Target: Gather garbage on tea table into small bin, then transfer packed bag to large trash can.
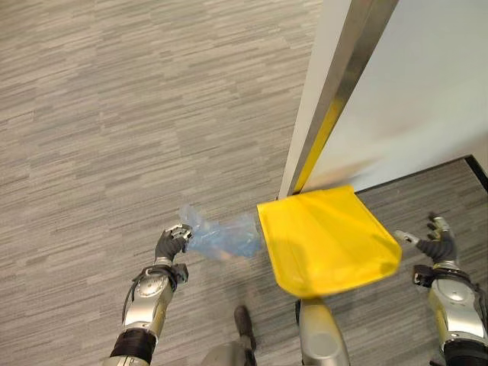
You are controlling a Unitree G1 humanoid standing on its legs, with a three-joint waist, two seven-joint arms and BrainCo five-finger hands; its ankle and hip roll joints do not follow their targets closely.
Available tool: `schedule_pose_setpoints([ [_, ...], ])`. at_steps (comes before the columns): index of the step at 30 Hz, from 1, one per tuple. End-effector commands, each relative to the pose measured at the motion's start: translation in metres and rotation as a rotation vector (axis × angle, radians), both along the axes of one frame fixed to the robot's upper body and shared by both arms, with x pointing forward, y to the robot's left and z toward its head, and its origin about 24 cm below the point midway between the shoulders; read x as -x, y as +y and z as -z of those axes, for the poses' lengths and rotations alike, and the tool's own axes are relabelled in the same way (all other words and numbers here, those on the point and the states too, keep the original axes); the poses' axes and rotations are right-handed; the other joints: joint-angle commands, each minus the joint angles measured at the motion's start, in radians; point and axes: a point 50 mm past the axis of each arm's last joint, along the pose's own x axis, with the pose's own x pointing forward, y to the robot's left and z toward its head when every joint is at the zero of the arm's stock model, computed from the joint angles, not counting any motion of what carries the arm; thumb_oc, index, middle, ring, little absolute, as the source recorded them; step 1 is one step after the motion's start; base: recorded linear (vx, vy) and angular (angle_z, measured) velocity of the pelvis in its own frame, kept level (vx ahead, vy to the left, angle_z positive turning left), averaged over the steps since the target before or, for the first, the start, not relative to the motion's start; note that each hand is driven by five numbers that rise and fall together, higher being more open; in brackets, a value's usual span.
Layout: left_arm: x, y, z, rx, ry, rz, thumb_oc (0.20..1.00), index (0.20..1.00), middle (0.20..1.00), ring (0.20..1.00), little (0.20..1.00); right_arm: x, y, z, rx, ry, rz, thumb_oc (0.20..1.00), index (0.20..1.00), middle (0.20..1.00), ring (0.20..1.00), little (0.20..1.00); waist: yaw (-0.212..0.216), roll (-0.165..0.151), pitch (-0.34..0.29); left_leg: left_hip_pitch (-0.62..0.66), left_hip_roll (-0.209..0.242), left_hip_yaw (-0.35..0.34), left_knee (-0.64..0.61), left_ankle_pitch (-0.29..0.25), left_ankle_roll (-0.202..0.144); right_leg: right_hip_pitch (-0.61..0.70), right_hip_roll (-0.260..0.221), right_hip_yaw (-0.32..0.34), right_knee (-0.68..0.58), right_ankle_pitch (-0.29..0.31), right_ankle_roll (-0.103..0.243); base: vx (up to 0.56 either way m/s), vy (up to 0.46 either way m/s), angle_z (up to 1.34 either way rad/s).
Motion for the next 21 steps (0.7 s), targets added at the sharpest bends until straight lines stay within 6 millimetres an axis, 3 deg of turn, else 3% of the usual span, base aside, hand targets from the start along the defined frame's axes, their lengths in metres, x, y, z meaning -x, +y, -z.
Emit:
schedule_pose_setpoints([
  [1,0.029,0.021,0.003,-0.043,0.007,-0.033,0.2,0.2,0.2,0.2,0.2,0.034,0.002,0.029,-0.055,0.063,0.09,1.0,1.0,1.0,1.0,1.0,-0.015,-0.058,-0.086,0.183,-0.099,0.044,0.158,-0.415,-0.017,-0.11,0.049,-0.024,-0.267,0.35,0.108,-0.04,0.041,-0.39],
  [7,0.029,0.015,0.006,-0.027,0.012,-0.022,0.2,0.2,0.2,0.2,0.2,0.034,0.005,0.041,-0.141,0.059,0.16,1.0,1.0,1.0,1.0,1.0,-0.016,-0.051,-0.084,0.198,-0.111,0.041,0.154,-0.422,-0.007,-0.096,0.04,-0.022,-0.292,0.362,0.108,-0.02,0.013,0.03],
  [10,0.026,0.013,0.006,-0.022,0.014,0.006,0.2,0.2,0.2,0.2,0.2,0.035,0.021,0.068,-0.329,0.139,0.114,1.0,1.0,1.0,1.0,1.0,-0.004,-0.05,-0.073,0.203,-0.118,0.032,0.151,-0.421,-0.008,-0.087,0.028,-0.031,-0.31,0.369,0.103,-0.03,-0.014,0.2],
  [14,0.022,0.011,0.006,-0.031,0.021,0.043,0.2,0.2,0.2,0.2,0.2,0.031,0.042,0.086,-0.441,0.23,0.012,1.0,1.0,1.0,1.0,1.0,0.013,-0.056,-0.064,0.2,-0.124,0.027,0.151,-0.419,-0.01,-0.084,0.019,-0.038,-0.318,0.374,0.1,-0.01,-0.023,0.0],
  [18,0.014,0.003,0.005,-0.038,0.017,0.096,0.2,0.2,0.2,0.2,0.2,0.015,0.082,0.093,-0.555,0.27,-0.165,1.0,1.0,1.0,1.0,1.0,0.042,-0.051,-0.059,0.193,-0.129,0.014,0.151,-0.417,-0.01,-0.089,0.009,-0.049,-0.318,0.378,0.093,0.02,-0.034,0.06],
  [21,0.011,-0.004,0.006,-0.038,0.02,0.125,0.2,0.2,0.2,0.2,0.2,-0.003,0.112,0.083,-0.614,0.224,-0.294,1.0,1.0,1.0,1.0,1.0,0.059,-0.045,-0.059,0.189,-0.13,0.002,0.156,-0.414,-0.01,-0.09,0.0,-0.057,-0.314,0.379,0.091,0.01,-0.017,0.03],
])
